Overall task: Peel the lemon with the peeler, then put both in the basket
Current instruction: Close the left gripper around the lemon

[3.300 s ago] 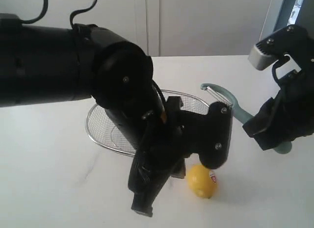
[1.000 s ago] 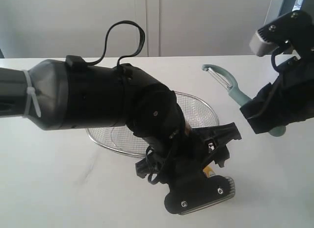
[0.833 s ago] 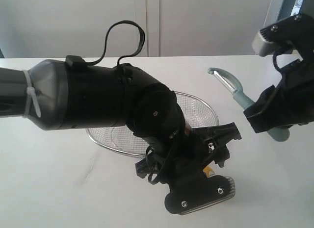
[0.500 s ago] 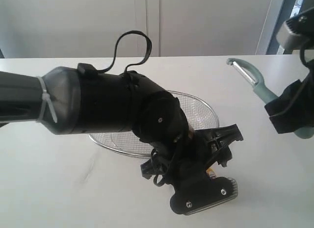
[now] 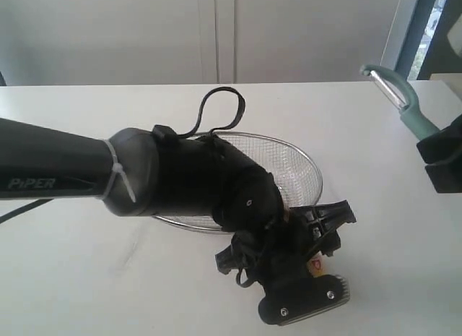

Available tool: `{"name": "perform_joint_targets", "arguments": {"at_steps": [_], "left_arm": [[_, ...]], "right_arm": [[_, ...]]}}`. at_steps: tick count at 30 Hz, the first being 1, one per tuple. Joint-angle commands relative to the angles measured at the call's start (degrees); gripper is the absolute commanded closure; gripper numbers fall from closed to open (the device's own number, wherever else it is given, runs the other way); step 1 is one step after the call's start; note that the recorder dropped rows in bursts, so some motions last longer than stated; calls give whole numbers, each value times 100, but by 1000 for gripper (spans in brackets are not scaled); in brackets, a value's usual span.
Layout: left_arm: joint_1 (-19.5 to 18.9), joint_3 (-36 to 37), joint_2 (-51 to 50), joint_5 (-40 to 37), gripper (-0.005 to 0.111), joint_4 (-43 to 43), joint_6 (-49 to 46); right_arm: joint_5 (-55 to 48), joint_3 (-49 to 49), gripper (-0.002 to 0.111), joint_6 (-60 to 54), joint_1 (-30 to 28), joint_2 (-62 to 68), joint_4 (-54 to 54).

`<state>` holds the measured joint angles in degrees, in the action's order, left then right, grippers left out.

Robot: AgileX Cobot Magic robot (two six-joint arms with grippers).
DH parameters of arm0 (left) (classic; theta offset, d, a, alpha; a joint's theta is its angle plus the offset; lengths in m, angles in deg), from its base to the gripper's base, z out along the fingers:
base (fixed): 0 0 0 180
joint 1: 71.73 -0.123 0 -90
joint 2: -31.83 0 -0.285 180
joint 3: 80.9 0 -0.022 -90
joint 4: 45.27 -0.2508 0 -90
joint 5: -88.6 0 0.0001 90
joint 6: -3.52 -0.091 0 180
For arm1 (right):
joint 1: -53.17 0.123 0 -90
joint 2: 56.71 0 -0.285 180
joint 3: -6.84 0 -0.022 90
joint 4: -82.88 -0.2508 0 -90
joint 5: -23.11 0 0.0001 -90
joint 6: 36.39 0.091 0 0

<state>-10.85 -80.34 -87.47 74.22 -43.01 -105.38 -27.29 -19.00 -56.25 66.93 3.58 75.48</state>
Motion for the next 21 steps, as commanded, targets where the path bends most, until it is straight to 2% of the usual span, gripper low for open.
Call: {"name": "perform_joint_targets", "arguments": {"at_steps": [1,21], "left_arm": [[25,-10,-169,98,33,75,-36],[25,-10,-393,452,33,75,-49]], "right_arm": [[40,49,108,37,-23,-40,55],[40,49,108,47,-23,-40,43]]}}
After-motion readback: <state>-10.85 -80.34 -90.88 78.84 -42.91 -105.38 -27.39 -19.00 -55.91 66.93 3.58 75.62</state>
